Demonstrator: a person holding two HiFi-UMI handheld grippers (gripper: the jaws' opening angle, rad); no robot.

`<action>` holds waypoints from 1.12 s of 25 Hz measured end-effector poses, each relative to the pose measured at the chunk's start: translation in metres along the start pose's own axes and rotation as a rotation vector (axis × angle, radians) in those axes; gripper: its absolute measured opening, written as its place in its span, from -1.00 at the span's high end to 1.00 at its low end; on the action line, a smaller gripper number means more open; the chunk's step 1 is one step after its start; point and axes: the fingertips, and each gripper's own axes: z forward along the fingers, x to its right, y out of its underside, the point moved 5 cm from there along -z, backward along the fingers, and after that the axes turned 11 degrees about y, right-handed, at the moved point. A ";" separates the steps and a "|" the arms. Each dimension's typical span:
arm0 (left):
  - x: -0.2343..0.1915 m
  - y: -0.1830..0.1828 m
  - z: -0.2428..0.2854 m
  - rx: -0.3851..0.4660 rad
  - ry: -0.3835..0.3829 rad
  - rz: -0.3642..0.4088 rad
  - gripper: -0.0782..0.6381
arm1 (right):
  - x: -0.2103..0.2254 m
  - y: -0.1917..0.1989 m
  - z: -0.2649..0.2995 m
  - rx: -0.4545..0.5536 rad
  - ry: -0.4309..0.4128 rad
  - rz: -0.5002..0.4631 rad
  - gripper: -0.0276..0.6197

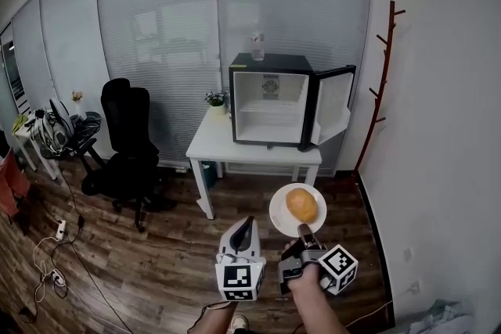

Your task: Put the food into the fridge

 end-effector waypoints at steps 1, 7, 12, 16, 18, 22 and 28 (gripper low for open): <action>-0.008 0.001 0.007 -0.001 0.002 -0.001 0.71 | -0.003 0.001 0.010 0.002 0.000 0.001 0.80; -0.060 0.004 0.043 -0.005 0.029 0.008 0.71 | -0.024 0.020 0.074 0.002 -0.007 0.001 0.80; -0.094 0.001 0.071 0.017 0.067 -0.002 0.71 | -0.045 0.031 0.116 0.022 -0.024 -0.001 0.80; -0.120 0.001 0.088 0.021 0.075 0.005 0.71 | -0.052 0.036 0.141 0.034 -0.026 -0.004 0.79; -0.130 0.002 0.096 0.026 0.070 0.000 0.71 | -0.054 0.037 0.152 0.033 -0.023 -0.005 0.80; -0.144 0.010 0.115 0.025 0.064 -0.009 0.71 | -0.051 0.030 0.175 0.040 -0.013 -0.008 0.80; -0.165 0.029 0.158 0.003 0.051 0.006 0.71 | -0.049 0.020 0.231 0.022 -0.005 0.012 0.80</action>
